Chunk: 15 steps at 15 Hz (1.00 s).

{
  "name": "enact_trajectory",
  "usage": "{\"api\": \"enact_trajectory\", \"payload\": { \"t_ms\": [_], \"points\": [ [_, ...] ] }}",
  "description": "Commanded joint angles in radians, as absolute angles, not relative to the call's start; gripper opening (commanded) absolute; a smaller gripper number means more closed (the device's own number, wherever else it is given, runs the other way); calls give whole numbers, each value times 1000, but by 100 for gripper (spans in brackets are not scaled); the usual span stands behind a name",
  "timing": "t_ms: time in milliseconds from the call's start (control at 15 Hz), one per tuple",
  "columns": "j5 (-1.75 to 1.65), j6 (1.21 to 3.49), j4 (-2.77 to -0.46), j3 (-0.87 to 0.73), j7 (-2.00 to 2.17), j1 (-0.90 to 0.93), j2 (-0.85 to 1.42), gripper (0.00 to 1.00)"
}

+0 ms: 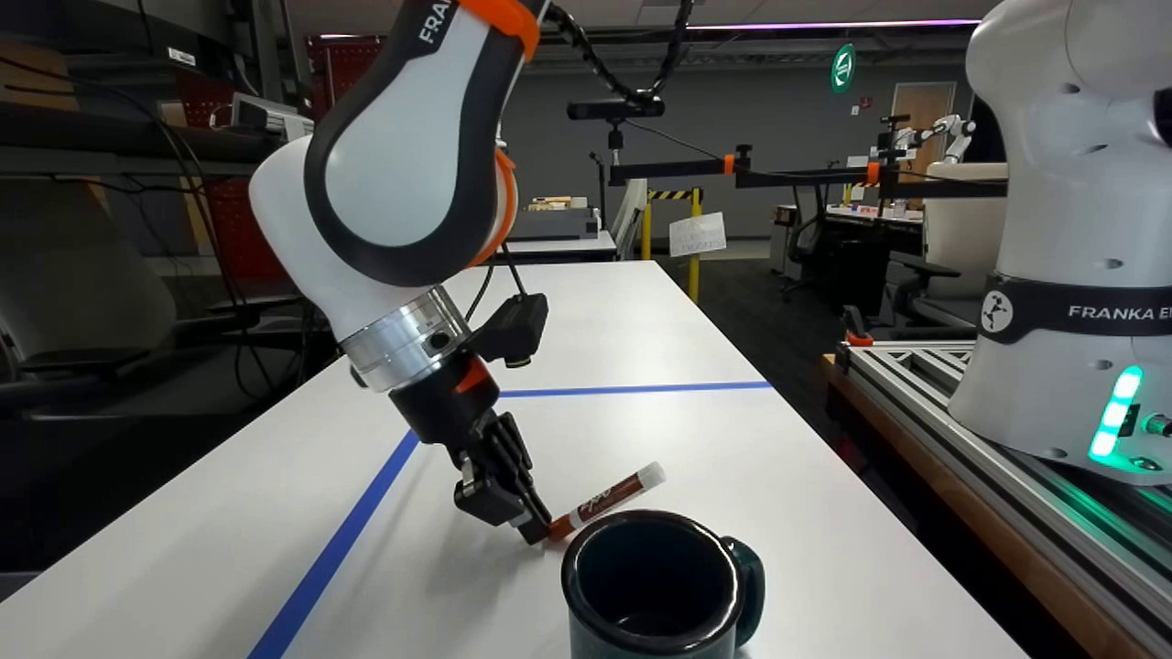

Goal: Move the marker to the table

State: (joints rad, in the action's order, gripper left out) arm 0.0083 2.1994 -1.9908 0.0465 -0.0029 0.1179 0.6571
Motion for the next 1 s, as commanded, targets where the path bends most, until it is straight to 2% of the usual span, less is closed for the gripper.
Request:
{"api": "enact_trajectory", "payload": {
  "t_ms": [0,133,200,267,400,467,933],
  "points": [
    [-24,2279,-2068,47,22,134,593,4],
    [-33,2299,-2091,47,20,139,569,4],
    [-39,2304,-2100,46,21,141,557,10],
    [-44,2312,-2112,47,20,142,542,37],
    [-46,2331,-2139,47,31,143,504,36],
    [-44,2344,-2152,48,35,143,484,42],
    [31,2440,-2271,71,82,119,286,95]
  ]
}}
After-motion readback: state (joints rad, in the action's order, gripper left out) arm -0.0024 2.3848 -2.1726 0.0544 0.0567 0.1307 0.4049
